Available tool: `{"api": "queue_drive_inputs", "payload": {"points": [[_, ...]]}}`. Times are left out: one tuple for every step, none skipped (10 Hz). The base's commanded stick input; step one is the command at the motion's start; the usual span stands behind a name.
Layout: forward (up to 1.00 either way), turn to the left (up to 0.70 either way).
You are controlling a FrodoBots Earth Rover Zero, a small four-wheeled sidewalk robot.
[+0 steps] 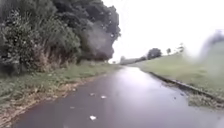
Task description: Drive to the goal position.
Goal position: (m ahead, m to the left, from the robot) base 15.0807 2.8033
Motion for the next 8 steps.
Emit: {"api": "queue_drive_inputs", "payload": {"points": [[0.45,0.0],[0.45,0.0],[0.45,0.0],[0.45,0.0],[0.45,0.0],[0.45,0.0],[0.45,0.0],[0.45,0.0]]}}
